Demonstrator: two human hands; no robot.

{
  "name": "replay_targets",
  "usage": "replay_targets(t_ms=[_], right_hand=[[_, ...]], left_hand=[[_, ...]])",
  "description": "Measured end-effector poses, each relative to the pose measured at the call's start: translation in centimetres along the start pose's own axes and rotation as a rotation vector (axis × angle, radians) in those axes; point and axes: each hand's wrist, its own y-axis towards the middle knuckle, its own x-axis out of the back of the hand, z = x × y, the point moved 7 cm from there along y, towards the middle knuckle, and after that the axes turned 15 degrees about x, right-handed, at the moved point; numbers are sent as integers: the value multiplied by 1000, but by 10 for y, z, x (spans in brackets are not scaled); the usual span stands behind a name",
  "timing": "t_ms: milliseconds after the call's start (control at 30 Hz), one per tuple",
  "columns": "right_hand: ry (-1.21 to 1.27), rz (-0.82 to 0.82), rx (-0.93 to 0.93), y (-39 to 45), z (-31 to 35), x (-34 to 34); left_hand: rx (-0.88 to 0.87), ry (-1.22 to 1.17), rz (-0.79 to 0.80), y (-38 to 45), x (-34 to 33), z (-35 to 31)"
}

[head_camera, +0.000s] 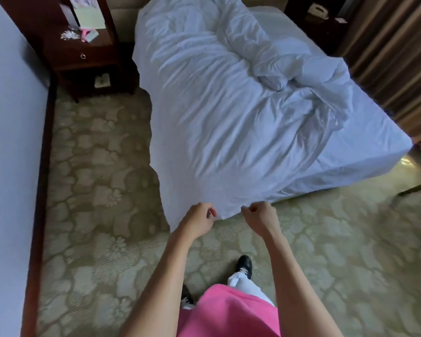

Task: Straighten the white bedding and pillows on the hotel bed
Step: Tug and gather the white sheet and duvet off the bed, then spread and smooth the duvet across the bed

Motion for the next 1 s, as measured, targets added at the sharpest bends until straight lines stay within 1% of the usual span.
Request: replay_targets(t_ms=[100,167,233,333,433,533,633,800,1000], right_hand=[[34,-32,16,9,-7,15],[61,-39,43,15,-18,28],[42,-50,75,21,-35,50],[-60,-44,73,28,-77,97],[-105,-68,32,36,-132,145],[-48,-128,-39,41,-187,186],[2,-176,-97,40,-227,215],[105,-220,-197,39,-272,241],[145,-247,-242,62,-302,271]], left_hand=[[43,56,20,1,-13,-9],[49,82,12,4,-19,-27],[41,87,-2,9,-28,-55],[5,83,-9,15,-49,-116],[-49,76,-15,19,-77,-181],[-113,90,21,19,-115,-238],[-144,133,61,20,-147,-276],[-181,219,81,32,-178,-326],[-219,246,121,56,-197,-382]])
